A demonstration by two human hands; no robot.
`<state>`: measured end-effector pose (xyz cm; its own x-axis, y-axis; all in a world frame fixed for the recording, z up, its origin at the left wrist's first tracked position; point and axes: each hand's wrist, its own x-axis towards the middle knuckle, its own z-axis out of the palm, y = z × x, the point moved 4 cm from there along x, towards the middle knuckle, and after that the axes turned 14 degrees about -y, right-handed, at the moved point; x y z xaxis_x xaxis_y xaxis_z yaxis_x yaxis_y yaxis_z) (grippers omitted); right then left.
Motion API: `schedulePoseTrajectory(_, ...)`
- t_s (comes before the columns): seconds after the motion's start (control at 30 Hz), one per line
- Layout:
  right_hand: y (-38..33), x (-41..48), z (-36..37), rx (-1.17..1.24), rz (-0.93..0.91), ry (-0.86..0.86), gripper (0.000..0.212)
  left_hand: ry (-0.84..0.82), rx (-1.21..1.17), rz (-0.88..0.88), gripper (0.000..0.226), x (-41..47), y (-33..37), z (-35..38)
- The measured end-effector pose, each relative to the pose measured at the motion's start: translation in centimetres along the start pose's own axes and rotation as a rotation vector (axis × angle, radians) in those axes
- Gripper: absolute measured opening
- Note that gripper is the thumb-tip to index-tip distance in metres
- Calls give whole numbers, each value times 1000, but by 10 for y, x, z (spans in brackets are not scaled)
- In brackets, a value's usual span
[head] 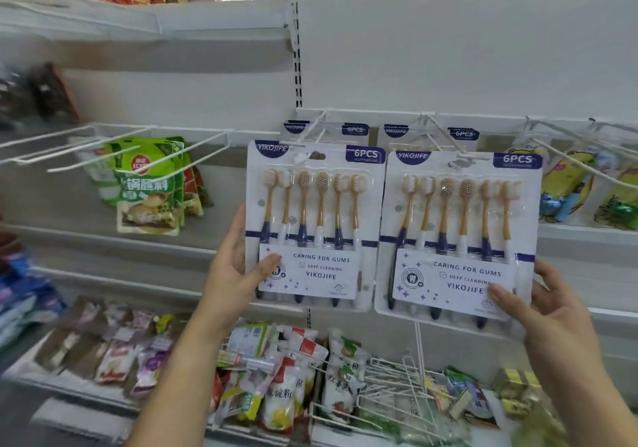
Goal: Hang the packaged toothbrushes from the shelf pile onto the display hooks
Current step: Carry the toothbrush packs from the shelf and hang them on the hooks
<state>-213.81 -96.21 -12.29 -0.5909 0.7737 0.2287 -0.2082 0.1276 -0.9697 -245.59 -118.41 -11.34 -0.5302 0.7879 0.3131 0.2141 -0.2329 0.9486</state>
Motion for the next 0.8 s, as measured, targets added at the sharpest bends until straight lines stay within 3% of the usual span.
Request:
schedulePoseTrajectory(0.1,3,4,4,-15,-4,10,99,7,-1,-8,83,-2,0,0)
schedulePoseTrajectory(0.13,3,6,5,-22,-6,16,98,9,-3,-7,82,-1,-1,-1)
schedulePoseTrajectory(0.27,7,12,3,-10,1,-3,72,-3,-10,16,82,0,-4,-1)
schedulePoseTrajectory(0.47,1,13,6,-47,-1,9,53,-11,-30,31,83,0,-11,-6)
schedulePoseTrajectory(0.53,-1,13,8,-44,-4,-6,64,-13,-30,40,82,1,-12,-6)
schedulePoseTrajectory(0.6,-1,15,8,-45,-16,7,89,-11,-37,47,82,3,-13,-6)
schedulePoseTrajectory(0.8,4,25,5,-40,-36,29,120,-11,-54,58,83,6,-17,-5)
